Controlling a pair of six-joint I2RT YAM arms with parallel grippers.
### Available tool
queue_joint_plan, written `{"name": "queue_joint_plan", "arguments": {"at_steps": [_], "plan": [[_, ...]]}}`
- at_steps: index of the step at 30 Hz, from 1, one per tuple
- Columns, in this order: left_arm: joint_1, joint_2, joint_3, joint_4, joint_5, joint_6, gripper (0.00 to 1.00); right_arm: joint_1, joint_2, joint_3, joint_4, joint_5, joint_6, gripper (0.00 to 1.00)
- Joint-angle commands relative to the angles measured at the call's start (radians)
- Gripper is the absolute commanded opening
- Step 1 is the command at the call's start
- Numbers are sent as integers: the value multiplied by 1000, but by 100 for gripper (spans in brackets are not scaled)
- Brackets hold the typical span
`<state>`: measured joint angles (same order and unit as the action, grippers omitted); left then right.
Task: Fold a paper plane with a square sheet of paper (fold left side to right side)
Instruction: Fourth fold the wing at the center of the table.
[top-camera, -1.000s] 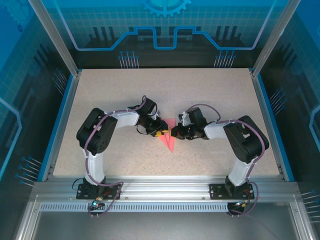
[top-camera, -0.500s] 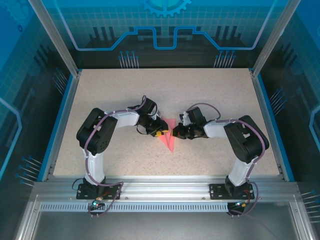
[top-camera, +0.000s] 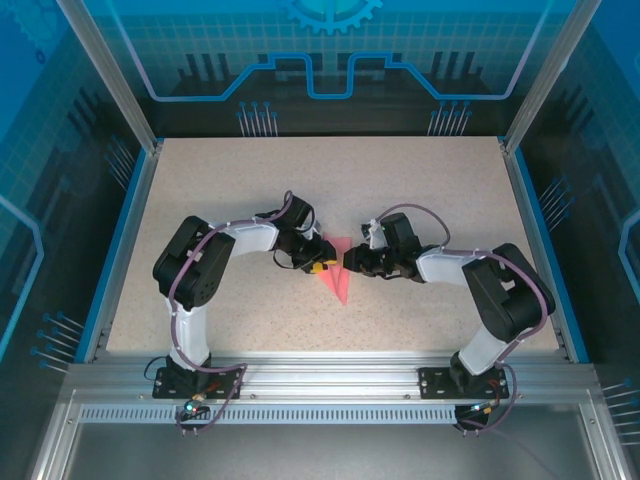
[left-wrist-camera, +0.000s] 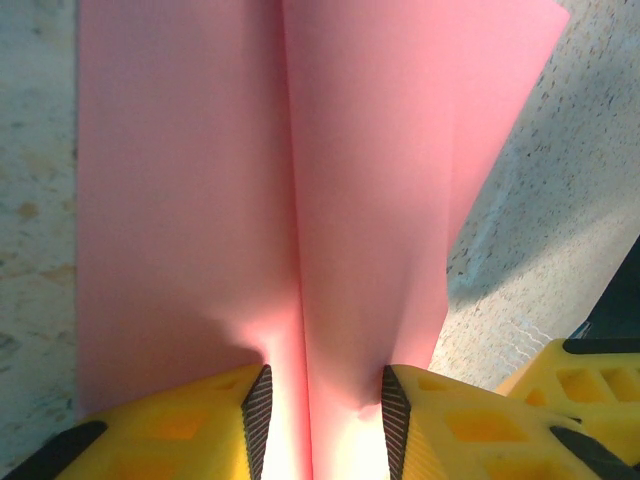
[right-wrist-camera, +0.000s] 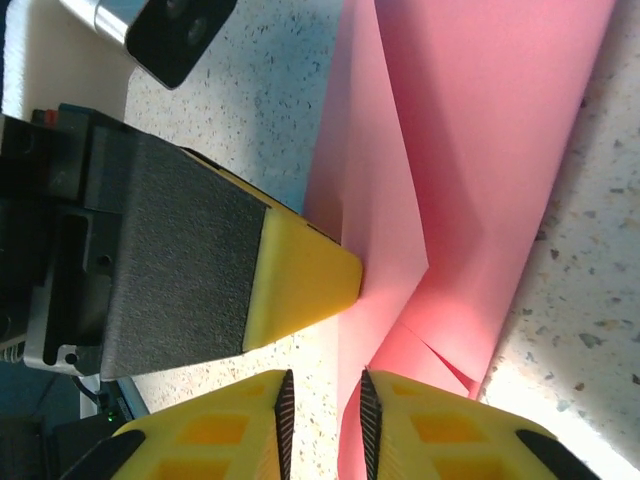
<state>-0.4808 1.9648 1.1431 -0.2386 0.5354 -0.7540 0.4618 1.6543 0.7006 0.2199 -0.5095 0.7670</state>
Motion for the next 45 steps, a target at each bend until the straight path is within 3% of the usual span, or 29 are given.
{"name": "queue_joint_plan", "arguments": {"at_steps": [1,15,24,31,45], "plan": [[-2,11,7,-48,-34,1,38,3,27,-9,44,-31,30,28],[-2,11,9,-53,-34,2,38,43,100,24,57,-22,54,28],[-2,9,10,-55,-34,5,38,45,101,49,-15,6,27,7],[-1,9,11,-59,-36,8,38,33,90,81,-129,68,-33,6],[-2,12,10,-59,-36,8,38,15,80,96,-180,114,-68,6]]}}
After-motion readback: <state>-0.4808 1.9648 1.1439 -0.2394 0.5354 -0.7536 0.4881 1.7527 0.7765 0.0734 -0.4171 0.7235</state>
